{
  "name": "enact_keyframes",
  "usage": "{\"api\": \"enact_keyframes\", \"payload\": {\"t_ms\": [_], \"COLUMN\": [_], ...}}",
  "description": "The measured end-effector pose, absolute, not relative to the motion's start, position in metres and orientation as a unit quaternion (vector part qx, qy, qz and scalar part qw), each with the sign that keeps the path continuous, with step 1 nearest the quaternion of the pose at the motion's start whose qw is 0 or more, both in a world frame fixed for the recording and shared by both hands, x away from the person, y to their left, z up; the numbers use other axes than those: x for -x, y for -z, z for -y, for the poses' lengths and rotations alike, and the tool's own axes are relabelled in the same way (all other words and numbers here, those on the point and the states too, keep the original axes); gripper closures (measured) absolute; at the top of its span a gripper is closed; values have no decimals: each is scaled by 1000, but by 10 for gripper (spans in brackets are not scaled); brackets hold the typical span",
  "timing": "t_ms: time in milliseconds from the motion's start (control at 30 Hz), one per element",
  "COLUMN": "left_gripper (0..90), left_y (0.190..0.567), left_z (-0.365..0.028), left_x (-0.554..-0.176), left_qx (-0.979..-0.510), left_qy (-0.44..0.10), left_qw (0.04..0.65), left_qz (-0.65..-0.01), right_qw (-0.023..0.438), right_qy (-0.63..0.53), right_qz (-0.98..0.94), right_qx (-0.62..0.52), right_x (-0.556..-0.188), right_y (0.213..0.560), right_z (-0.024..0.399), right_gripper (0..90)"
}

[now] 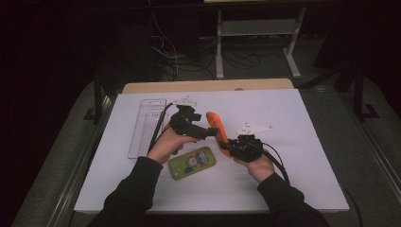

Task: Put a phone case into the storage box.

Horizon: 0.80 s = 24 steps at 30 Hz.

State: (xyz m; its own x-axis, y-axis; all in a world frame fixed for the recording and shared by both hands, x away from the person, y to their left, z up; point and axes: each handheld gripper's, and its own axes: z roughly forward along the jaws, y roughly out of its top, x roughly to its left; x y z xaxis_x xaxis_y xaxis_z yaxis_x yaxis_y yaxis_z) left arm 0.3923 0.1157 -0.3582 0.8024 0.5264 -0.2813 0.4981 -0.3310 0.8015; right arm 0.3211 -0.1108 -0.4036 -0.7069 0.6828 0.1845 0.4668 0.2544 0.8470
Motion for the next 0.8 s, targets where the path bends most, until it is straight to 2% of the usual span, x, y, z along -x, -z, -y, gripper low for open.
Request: {"api": "enact_keyframes", "payload": {"t_ms": [367, 800], "left_gripper": [0, 3], "left_y": [372, 371], "left_z": [-98, -98], "left_x": [-396, -396], "left_qx": [-804, -799], "left_qy": [4, 7], "left_qw": [500, 506], "left_qz": [-322, -326], "right_qw": [96, 99], "right_qy": [-505, -503], "right_qz": [-777, -778], "right_qx": [-364, -363], "right_x": [-321, -321], "right_y": [402, 403], "right_z": [107, 106], "right_gripper": [784, 784]}}
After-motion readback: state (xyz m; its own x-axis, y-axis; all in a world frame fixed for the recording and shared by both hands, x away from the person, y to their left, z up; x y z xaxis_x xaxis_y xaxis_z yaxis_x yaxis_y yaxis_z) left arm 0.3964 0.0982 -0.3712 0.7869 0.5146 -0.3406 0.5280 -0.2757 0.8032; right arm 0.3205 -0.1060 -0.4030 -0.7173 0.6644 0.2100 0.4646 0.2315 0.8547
